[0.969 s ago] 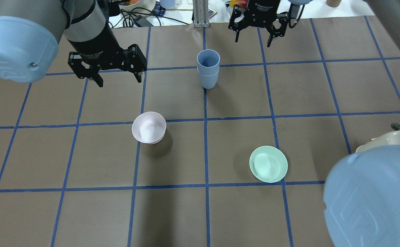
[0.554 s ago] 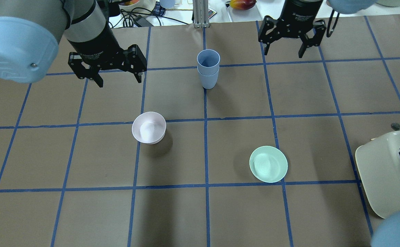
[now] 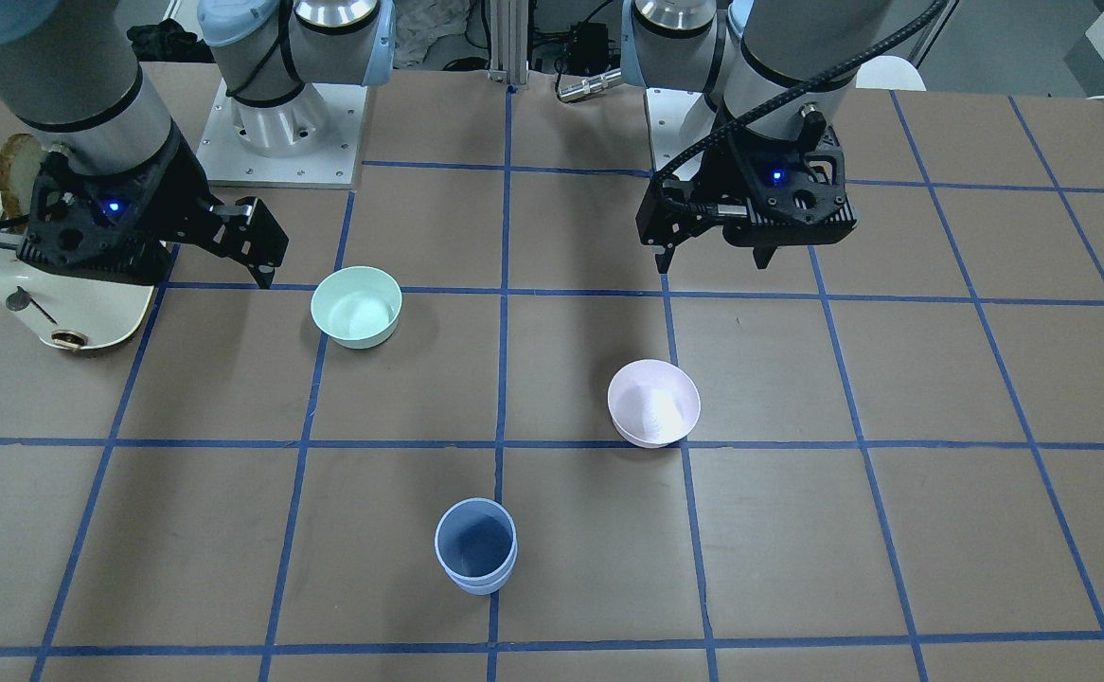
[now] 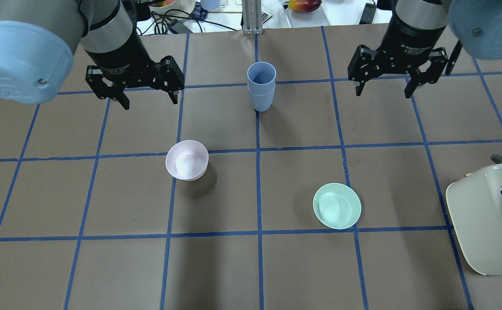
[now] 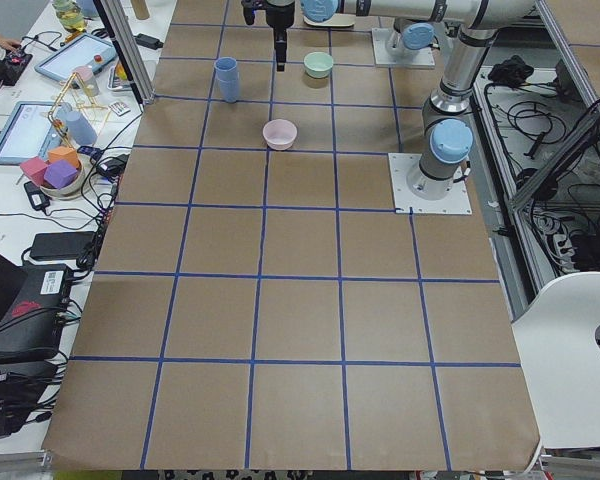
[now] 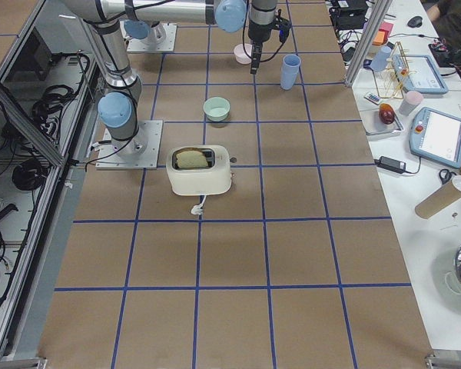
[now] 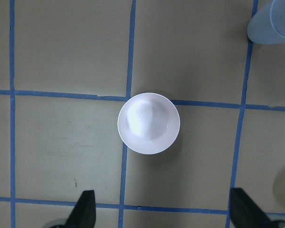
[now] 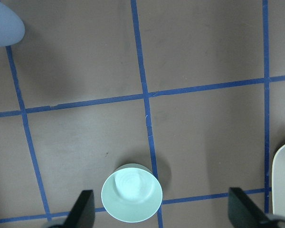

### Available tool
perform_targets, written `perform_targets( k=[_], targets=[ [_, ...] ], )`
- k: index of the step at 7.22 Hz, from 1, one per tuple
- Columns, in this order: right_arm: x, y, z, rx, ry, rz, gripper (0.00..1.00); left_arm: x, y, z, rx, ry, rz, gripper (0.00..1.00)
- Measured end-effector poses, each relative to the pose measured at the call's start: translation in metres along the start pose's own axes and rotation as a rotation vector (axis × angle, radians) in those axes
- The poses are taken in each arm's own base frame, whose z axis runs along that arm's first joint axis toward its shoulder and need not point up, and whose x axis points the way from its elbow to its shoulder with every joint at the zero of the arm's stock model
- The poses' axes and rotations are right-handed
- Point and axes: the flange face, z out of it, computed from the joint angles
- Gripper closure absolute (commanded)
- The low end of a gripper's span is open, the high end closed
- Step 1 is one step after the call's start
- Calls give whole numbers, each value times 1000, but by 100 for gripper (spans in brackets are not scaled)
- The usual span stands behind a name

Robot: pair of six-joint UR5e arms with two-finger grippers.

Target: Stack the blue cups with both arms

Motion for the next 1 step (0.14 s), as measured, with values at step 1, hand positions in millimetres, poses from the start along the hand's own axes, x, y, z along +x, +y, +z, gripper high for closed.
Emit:
perform_targets(
  k=[1],
  targets=[
    [0, 5, 0, -1, -1, 0, 0, 0, 0, 0, 0, 0, 0, 0]
  ],
)
